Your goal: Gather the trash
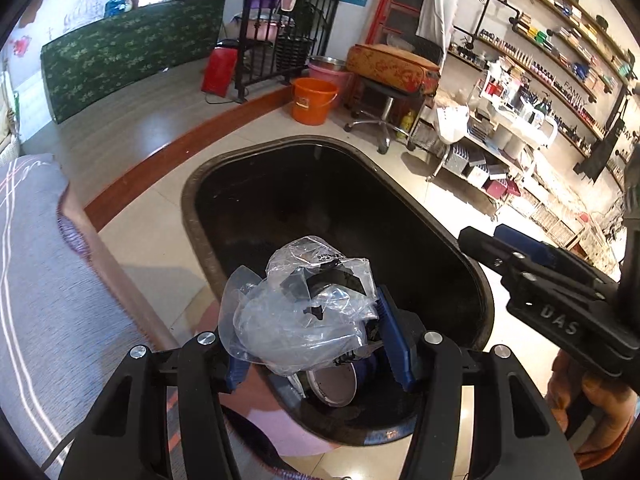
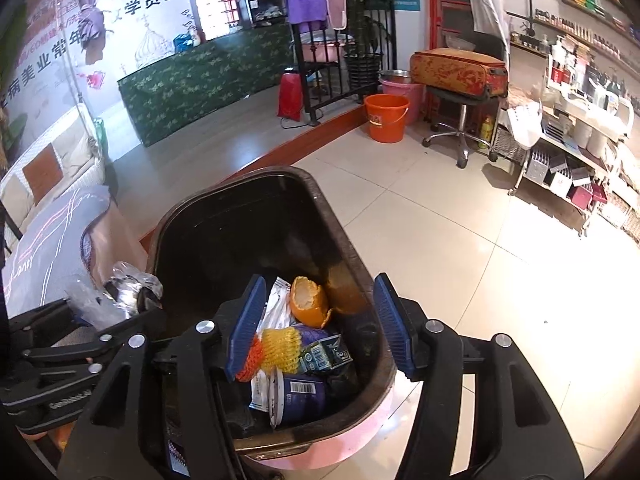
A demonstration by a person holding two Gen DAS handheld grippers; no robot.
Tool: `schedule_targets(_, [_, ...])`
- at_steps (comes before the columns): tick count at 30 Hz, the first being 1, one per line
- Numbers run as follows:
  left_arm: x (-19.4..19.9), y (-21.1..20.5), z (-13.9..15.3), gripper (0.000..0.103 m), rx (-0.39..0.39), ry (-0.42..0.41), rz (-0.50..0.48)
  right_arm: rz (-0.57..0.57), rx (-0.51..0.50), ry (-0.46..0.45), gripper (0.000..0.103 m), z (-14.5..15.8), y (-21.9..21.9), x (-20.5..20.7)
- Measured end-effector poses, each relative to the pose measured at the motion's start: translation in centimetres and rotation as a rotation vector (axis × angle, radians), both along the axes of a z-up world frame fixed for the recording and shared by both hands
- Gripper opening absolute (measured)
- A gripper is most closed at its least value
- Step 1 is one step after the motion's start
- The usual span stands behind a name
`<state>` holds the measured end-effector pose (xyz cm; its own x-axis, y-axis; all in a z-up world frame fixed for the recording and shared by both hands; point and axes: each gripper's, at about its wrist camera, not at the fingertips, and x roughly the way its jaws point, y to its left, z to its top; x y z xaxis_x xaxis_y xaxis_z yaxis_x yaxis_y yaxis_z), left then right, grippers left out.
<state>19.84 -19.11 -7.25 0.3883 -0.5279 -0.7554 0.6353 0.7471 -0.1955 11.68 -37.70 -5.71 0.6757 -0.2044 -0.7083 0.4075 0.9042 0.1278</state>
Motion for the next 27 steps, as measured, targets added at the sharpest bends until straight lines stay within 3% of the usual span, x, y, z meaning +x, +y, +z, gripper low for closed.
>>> schedule_targets(2, [0.2,-0.5,-0.3,0.054,0.008,0.003,-0.005,-0.016,-0.002,-0.014,0.070,0.1,-0.2,-0.3])
schedule_targets(9, [1.3,-2.5,-2.0,0.054,0.048,0.036,-0.044,-0.047,-0.020,-0.037,0.071,0.5,-1.0,-1.1])
schedule_targets(12, [1.7,-2.7,-2.4,0.060,0.047,0.071,-0.049,-0.053,-0.019,-0.032,0.071,0.4,-1.4,-1.3])
schedule_targets(16, [1.5,-2.8,-2.1,0.078,0.038,0.047,-0.044,-0.061,-0.016,-0.026,0.071,0.1,-1.7,-1.3])
schedule_targets(22, [1.0,-2.3,-1.5,0.083,0.028,0.031,-0.039,-0.071,-0.034,-0.032,0.071,0.6,-1.6,-1.5])
schedule_targets(24, [0.7,-1.9,-1.0,0.084,0.025,0.019,-0.035,-0.086,-0.055,-0.044,0.080,1.1,-1.7,-1.7])
schedule_targets(27, [0.3,-1.0,-0.2,0.088,-0.004,0.012,-0.024,-0.109,-0.078,-0.072,0.085,2.0,-1.7,-2.1])
